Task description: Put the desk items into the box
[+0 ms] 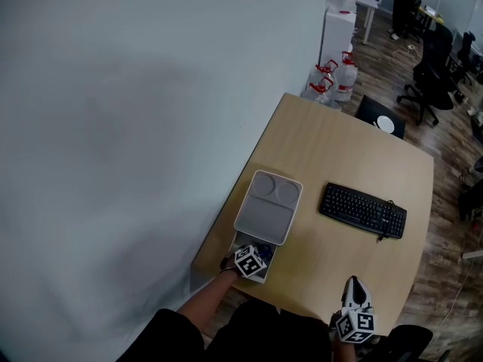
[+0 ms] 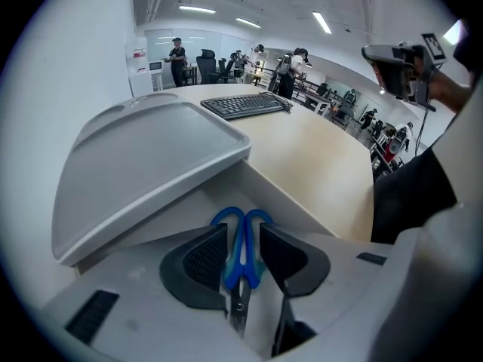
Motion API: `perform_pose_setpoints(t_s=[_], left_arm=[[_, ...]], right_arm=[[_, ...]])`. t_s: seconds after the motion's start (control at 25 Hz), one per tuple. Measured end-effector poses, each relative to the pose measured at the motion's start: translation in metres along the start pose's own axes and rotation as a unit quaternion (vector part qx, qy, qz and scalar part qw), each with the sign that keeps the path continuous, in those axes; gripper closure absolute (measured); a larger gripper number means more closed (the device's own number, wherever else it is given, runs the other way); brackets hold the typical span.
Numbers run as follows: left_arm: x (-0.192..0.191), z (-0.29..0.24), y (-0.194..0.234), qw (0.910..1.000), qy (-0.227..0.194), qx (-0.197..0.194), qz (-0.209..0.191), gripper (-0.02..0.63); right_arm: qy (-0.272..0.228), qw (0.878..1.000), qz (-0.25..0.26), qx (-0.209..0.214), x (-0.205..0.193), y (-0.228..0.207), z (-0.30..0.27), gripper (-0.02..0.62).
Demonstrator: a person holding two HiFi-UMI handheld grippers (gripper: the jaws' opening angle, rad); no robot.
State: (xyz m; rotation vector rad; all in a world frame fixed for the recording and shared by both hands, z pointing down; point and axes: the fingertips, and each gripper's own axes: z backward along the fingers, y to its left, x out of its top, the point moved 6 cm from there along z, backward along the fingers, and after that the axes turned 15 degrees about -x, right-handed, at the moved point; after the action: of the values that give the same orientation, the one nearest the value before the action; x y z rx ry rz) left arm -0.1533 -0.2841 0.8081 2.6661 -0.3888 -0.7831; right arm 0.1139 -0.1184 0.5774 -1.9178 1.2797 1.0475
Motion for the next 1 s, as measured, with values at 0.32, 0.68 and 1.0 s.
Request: perform_pose_setpoints(t_s=[0.32,0.68,1.0], left_arm=[[0.016,0.054,-0.023,0.9919,-0.119,-0.002,0.045,0.466],[0.053,0.159,-0.099,0.9519,-0.298,0.051,0.051,0.465],[0.105,0.221,-0.195,0.8928,-0.446,0.049,0.037,0.471]], right_arm=[[-0.007,1.000,0.016,0.010,0.007,0.013,0.023,0.535],[-0.038,0.998,0.054,0.019,0.034,0.025,0.065,0.535],[-0.062,0.997,0.035,0.027,0.045,0.014,0.092,0.535]])
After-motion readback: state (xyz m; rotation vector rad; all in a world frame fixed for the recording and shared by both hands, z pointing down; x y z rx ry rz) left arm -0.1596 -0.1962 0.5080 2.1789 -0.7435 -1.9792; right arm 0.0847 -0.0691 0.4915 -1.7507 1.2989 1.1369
